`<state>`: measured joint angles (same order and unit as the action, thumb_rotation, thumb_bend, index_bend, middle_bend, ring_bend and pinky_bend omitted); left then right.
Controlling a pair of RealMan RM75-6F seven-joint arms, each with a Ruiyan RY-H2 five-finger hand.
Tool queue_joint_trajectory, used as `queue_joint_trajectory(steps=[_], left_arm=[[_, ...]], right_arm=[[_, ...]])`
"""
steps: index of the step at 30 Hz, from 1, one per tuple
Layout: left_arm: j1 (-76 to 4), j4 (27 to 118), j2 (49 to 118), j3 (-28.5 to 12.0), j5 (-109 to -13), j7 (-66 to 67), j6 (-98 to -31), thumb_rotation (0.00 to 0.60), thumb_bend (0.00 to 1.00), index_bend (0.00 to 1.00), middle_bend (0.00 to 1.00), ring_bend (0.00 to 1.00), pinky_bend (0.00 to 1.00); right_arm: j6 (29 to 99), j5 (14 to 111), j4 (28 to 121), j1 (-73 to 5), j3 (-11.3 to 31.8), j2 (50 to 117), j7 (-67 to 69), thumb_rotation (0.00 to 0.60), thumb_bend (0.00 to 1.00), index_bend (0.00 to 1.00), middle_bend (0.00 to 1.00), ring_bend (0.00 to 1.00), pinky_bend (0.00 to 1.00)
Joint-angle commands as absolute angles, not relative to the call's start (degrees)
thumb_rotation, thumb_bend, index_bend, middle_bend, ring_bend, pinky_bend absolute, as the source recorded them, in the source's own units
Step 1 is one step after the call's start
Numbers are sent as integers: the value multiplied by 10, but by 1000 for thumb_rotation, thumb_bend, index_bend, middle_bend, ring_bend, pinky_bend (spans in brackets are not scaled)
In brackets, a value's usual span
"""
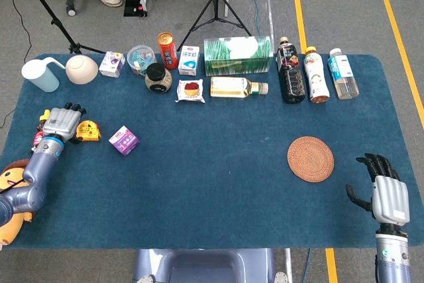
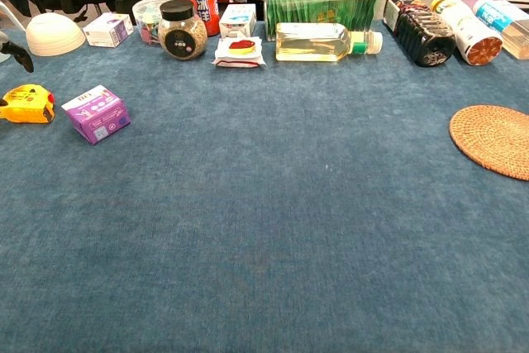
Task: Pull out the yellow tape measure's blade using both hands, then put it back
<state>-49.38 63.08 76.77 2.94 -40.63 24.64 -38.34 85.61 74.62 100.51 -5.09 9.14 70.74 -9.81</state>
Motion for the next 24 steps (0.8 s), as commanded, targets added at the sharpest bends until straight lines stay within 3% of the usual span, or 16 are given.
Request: queue_joint_trajectory(steps=[1, 24], left_arm=[[-491, 620, 775, 28, -402, 250, -374, 600, 251, 178, 149, 88, 297], [-482, 582, 806, 4, -431, 231, -346, 600, 250, 185, 149, 89, 297]], right_arm=[[856, 747, 1006, -51, 92, 706, -98, 542, 334, 234, 175, 119, 240], [859, 741, 1010, -46, 92, 704, -98, 541, 334, 231, 175, 118, 241]])
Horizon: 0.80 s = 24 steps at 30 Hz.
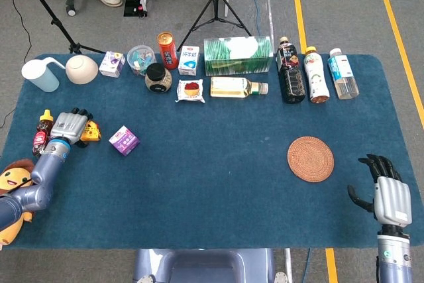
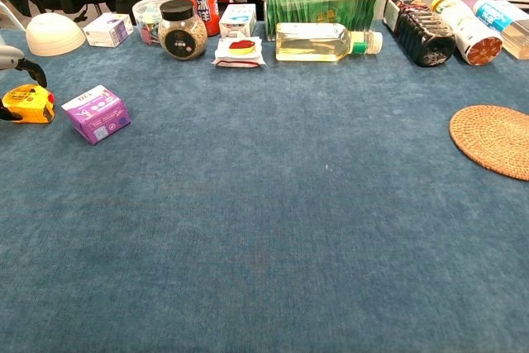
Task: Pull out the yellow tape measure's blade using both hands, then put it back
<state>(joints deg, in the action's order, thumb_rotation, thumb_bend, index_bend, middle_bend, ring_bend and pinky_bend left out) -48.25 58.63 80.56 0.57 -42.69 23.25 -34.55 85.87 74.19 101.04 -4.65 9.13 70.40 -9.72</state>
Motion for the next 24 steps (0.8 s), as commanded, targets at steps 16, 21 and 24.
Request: queue_joint_trajectory(steps=[16, 21, 24], left_arm=[[-482, 548, 825, -6, -446, 220, -322, 600, 304, 326, 208, 151, 313], [-478, 549, 823, -14, -456, 208, -327, 600, 336, 444, 314, 262, 375], [-476, 554, 820, -19, -466, 200, -335, 600, 345, 499, 357, 306, 409]], right_arm=[[862, 736, 1018, -46, 94, 705, -108, 544, 335, 229, 174, 119, 243], [861, 732, 1017, -46, 96, 706, -106, 543, 334, 228, 174, 118, 243], [860, 733, 1016, -47, 97, 706, -104, 544, 333, 228, 174, 118, 243]])
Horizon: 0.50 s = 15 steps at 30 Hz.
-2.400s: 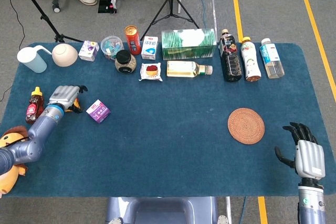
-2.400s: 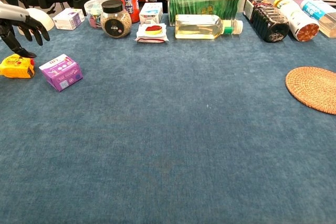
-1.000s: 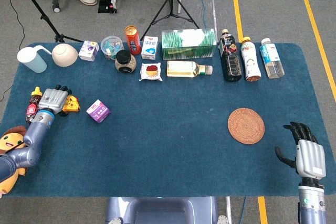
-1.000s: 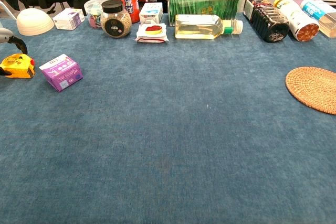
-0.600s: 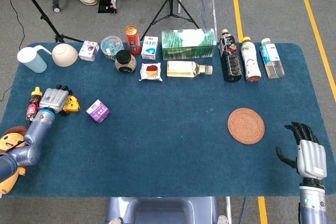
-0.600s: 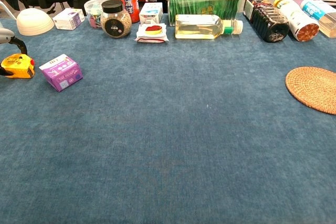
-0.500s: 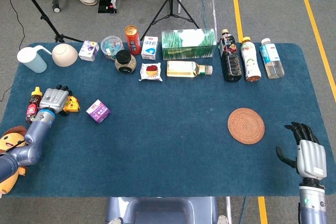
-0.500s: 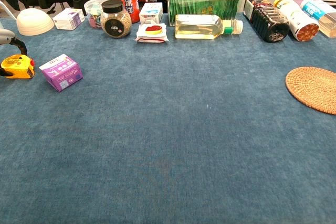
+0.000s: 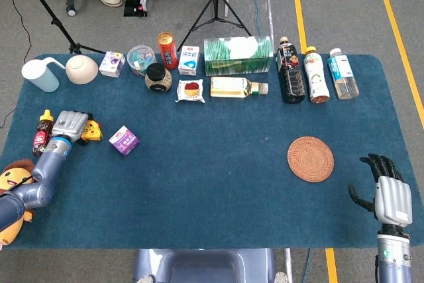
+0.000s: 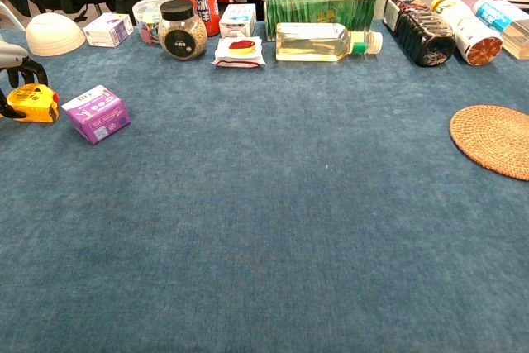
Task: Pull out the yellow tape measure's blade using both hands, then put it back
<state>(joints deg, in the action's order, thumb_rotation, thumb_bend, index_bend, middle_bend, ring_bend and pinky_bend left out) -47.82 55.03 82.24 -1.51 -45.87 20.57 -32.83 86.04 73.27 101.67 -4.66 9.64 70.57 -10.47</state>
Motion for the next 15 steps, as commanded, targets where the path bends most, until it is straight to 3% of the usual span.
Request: queue_joint_trajectory(steps=[1, 15], left_arm=[[-475, 557, 818, -22, -471, 196, -339, 600, 348, 511, 368, 317, 420], [-474, 680, 740, -59, -540, 151, -384, 600, 372, 550, 425, 366, 478]], right_arm=[[860, 733, 1015, -47, 97, 706, -103, 544, 333, 229, 174, 118, 243], [847, 744, 1014, -61, 103, 707, -92, 544, 334, 228, 174, 121, 246]])
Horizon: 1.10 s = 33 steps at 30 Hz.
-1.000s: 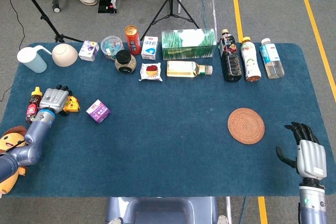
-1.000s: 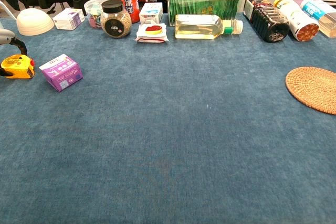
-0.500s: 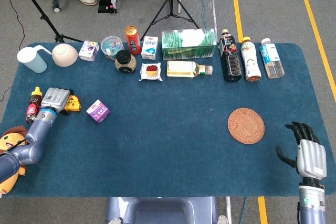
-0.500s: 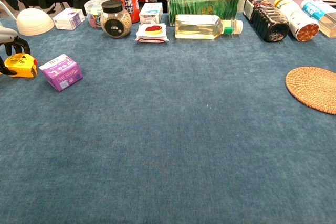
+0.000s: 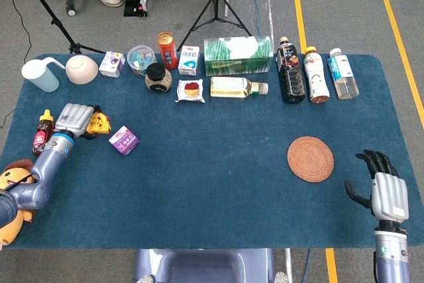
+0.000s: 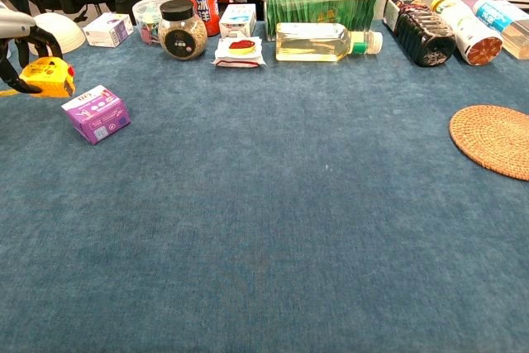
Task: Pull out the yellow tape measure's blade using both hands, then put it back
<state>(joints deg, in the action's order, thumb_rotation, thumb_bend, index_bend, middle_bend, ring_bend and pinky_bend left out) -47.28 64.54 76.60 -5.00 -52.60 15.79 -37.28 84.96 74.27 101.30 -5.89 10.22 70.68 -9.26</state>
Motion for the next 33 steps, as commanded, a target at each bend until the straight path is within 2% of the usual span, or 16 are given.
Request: queue_joint_trajectory(steps=[1, 15, 24, 33], left_arm=[[-474, 691, 733, -61, -542, 151, -386, 600, 372, 553, 427, 369, 482], [-519, 852, 645, -84, -524, 165, -358, 600, 370, 557, 430, 373, 484], [-573, 897, 644, -81, -476, 203, -346, 600, 369, 557, 430, 374, 484], [-630, 929, 660, -68, -396, 244, -356, 600, 367, 557, 430, 373, 484]], right_arm=[[846, 746, 1014, -63, 103, 707, -91, 544, 334, 228, 174, 122, 247], [799, 785, 1043, -107, 107, 712, -58, 540, 334, 228, 175, 137, 280], [765, 791, 1047, -142, 112, 743, -32, 544, 334, 210, 175, 143, 292], [744, 773, 1054, -171, 120, 792, -41, 538, 319, 137, 165, 145, 296]])
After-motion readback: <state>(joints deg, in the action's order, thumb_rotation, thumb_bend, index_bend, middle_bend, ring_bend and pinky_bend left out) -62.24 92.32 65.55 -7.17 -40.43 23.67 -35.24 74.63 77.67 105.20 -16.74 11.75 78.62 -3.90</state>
